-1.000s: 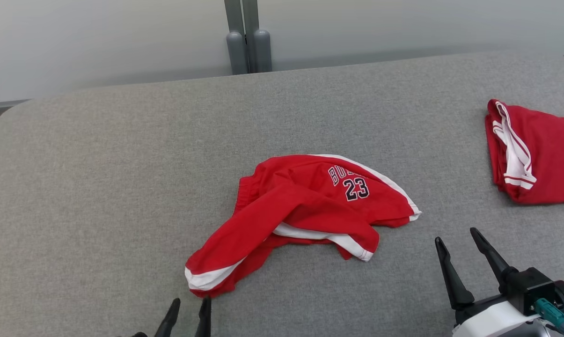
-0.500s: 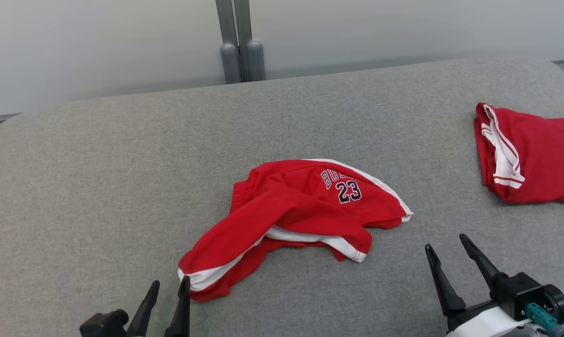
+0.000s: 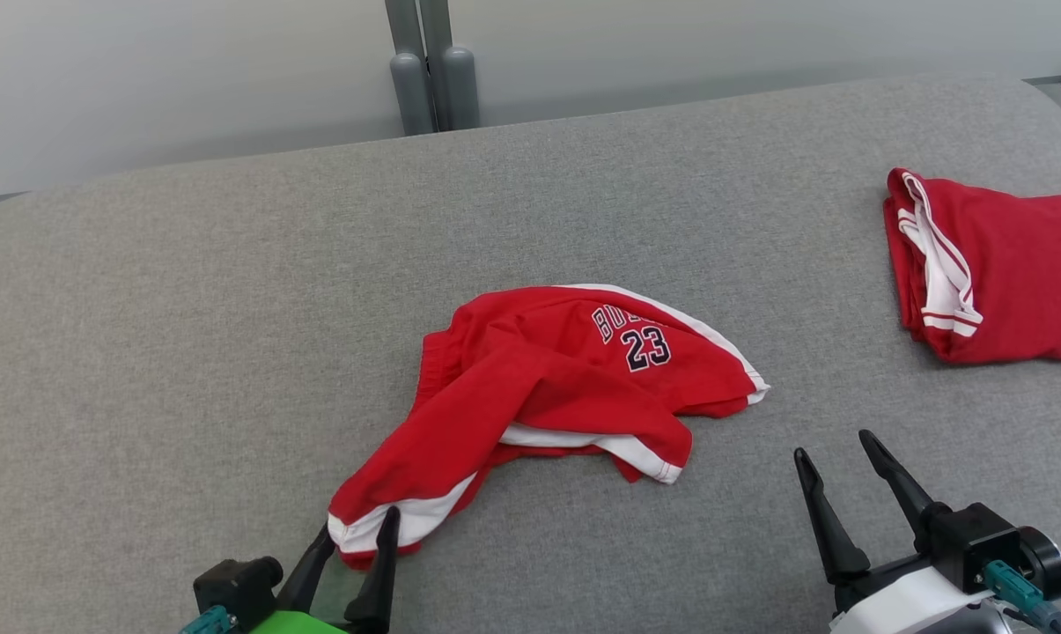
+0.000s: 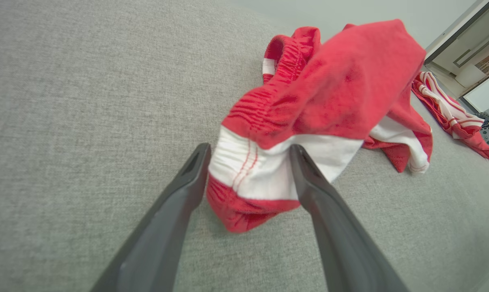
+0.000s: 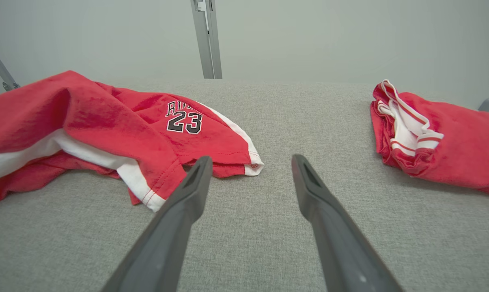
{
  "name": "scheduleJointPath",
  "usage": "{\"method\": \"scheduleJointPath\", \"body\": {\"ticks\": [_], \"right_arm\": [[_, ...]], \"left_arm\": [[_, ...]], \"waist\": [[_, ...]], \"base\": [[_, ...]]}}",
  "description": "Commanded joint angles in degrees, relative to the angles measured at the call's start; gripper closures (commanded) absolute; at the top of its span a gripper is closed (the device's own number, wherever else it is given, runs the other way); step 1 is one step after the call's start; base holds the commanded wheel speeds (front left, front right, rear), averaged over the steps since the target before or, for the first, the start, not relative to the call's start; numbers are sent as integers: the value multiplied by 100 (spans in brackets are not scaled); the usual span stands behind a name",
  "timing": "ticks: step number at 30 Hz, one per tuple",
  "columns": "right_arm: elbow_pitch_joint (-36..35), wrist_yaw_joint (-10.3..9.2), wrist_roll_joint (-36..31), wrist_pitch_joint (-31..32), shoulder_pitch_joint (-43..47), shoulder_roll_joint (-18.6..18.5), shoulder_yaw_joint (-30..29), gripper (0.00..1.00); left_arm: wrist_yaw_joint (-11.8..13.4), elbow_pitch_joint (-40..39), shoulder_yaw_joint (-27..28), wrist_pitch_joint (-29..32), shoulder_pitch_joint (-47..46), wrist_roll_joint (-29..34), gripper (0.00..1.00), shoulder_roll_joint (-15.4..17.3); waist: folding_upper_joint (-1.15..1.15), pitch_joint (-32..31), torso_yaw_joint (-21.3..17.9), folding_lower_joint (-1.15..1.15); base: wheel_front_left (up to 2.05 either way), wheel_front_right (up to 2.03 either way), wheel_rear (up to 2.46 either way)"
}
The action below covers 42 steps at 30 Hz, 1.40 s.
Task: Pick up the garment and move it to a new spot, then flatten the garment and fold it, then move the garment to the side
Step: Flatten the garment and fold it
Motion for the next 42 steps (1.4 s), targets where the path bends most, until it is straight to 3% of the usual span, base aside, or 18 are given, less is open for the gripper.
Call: {"method": "scheduleJointPath", "body": {"ticks": [1,2,3,6,7,10,14,16,21,22,24,25,29,30,31,32,37,42], "right_arm": [[-6,-1,20,-25,-51,15,-23,0],[-5,-1,25,-24,-43,15,-27,0],[0,-1,26,-24,-26,11,-30,0],[-13,-1,36,-24,28,12,-79,0],[-25,-1,38,-24,56,18,-102,0],[-48,-1,55,-24,99,28,-151,0],[-44,-1,65,-23,76,17,-159,0],[-20,-1,69,-23,21,12,-132,0],[6,-1,66,-23,-41,10,-99,0],[12,-1,68,-22,-46,2,-95,0],[8,-1,80,-23,-38,-7,-109,0],[8,-1,81,-22,-28,-5,-119,0],[34,-1,83,-22,31,11,-132,0],[44,-1,85,-22,42,13,-126,0],[53,-1,86,-22,50,13,-119,0],[66,-1,88,-22,58,12,-103,0],[44,-1,93,-22,61,-31,-74,0],[-25,-1,95,-22,110,-102,-122,0]], "left_arm": [[0,-68,-65,-15,-63,85,26,32],[0,-115,-81,-15,-40,122,51,51],[0,-217,-64,-15,14,165,56,59],[0,-537,-10,-15,240,332,47,66],[0,-683,6,-15,328,404,32,50],[0,-994,-204,-14,546,532,35,66],[0,-1116,-639,-14,593,478,27,140],[0,-1054,-815,-15,493,445,32,126],[0,-768,-825,-15,481,425,60,121],[0,-688,-733,-15,527,433,76,121],[0,-528,-481,-14,614,496,95,99],[0,-445,-383,-14,661,525,100,94],[0,-81,-72,-14,755,607,100,85],[0,-25,-13,-12,767,594,70,65],[0,-7,15,-7,772,596,54,64],[2,4,85,-8,792,550,0,48],[8,225,416,52,1034,191,0,180],[413,-406,552,427,876,370,0,585]], "waist": [[0,4,14,0],[0,0,23,0],[0,-5,33,0],[0,-10,78,0],[0,-7,105,0],[0,14,186,0],[0,66,289,0],[0,69,316,0],[0,62,323,0],[0,55,317,0],[0,54,309,0],[0,53,305,0],[0,36,291,0],[0,24,287,0],[0,15,283,0],[0,-3,272,0],[0,-105,159,0],[0,-155,62,0]], "base": [[0,0,0],[0,0,0],[0,0,0],[0,0,0],[0,0,0],[0,0,0],[0,0,0],[0,0,0],[0,0,0],[0,0,0],[0,0,0],[0,0,0],[0,0,0],[0,0,0],[0,0,0],[0,0,0],[0,0,0],[0,0,0]]}}
